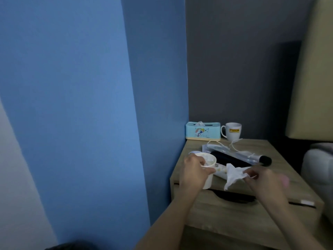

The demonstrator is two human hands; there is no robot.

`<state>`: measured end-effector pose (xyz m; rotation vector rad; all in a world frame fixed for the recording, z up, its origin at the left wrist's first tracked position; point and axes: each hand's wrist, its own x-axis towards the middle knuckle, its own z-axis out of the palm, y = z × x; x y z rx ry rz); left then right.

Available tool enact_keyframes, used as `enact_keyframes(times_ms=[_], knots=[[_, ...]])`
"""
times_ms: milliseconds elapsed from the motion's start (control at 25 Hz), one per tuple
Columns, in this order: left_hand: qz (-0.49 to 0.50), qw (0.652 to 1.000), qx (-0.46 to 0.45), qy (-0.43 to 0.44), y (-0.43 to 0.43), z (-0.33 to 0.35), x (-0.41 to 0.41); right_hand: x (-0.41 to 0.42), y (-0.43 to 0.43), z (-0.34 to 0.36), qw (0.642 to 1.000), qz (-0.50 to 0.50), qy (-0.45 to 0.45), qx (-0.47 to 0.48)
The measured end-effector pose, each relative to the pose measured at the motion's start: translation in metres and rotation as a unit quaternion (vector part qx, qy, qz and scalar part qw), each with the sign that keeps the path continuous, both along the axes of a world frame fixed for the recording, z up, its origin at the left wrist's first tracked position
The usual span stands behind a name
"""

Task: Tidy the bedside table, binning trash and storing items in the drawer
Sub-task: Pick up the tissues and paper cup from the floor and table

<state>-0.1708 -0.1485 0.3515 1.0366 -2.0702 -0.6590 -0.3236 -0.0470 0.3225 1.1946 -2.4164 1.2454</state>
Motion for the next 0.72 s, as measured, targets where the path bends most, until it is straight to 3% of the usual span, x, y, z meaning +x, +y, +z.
enact_keyframes(times_ms=[160, 320, 600, 720], knots=[[0.018, 1.000, 0.014, 0.012, -0.040, -0.011, -0.003, 0.013, -0.060, -0.007, 0.999, 0.031, 0.026, 0.013], [0.037, 0.998, 0.037, 0.018, -0.066, -0.024, -0.007, 0.009, -0.105, -0.024, 0.992, 0.056, 0.008, 0.109], [0.037, 0.998, 0.035, 0.022, -0.090, -0.035, -0.028, -0.009, -0.128, -0.044, 0.994, 0.034, 0.006, 0.104], [0.014, 0.999, 0.030, 0.028, -0.090, -0.039, -0.037, -0.015, -0.126, -0.043, 0.987, 0.035, 0.037, 0.154]])
